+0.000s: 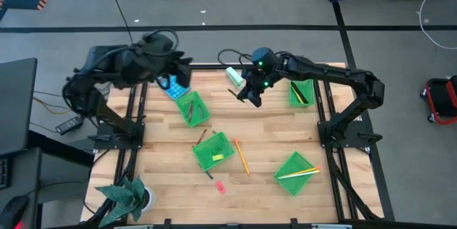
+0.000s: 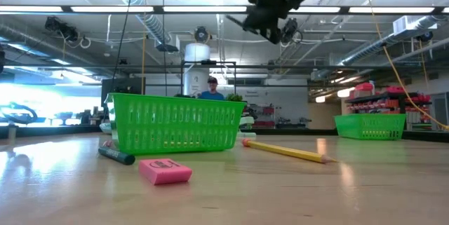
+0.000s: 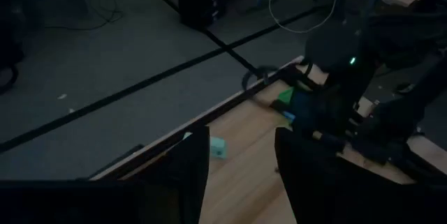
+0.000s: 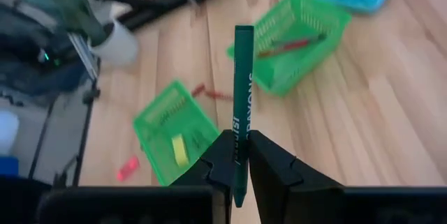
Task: Sort crayons/erasers/pens/pencils in bins
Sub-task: Put the top green crayon into the top left green bin
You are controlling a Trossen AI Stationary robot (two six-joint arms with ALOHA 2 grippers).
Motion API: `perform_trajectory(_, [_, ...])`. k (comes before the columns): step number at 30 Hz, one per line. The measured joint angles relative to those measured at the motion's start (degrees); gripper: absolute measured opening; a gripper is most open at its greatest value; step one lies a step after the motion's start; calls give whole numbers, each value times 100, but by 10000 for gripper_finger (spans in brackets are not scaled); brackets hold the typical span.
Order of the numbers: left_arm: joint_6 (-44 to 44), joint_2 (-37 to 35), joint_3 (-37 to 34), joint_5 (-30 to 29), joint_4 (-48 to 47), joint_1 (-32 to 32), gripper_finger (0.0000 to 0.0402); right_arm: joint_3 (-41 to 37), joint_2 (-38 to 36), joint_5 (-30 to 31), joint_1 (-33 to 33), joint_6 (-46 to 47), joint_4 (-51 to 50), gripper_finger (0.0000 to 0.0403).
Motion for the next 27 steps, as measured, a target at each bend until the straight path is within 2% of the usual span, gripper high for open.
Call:
perform_trajectory(6, [77, -89, -1, 7, -31, -26, 172, 10, 0, -326, 32, 579, 940, 44])
perform_trajectory(11, [48, 30, -4, -6, -35, -105, 172, 10, 0, -352, 70, 1013, 1531, 44])
perform_trajectory(13, [45, 44, -254, -75, -43, -165, 172, 10, 0, -352, 65, 1064, 1577, 44])
perform_trajectory(17, [-148, -181, -1371, -109, 171, -178, 172, 10, 0, -352, -4, 1021, 1623, 44])
perform_trajectory(20, [-263, -503, -2415, -4, 898, -157, 171, 10, 0, -352, -64, 1012, 1628, 44])
perform_trajectory(24, [-300, -1087, -3945, 275, 2522, -164, 171, 10, 0, -465, -109, 1010, 1654, 44])
perform_trajectory(27, [-444, -1669, -5122, 405, 4089, -124, 171, 10, 0, -596, -107, 1040, 1675, 44])
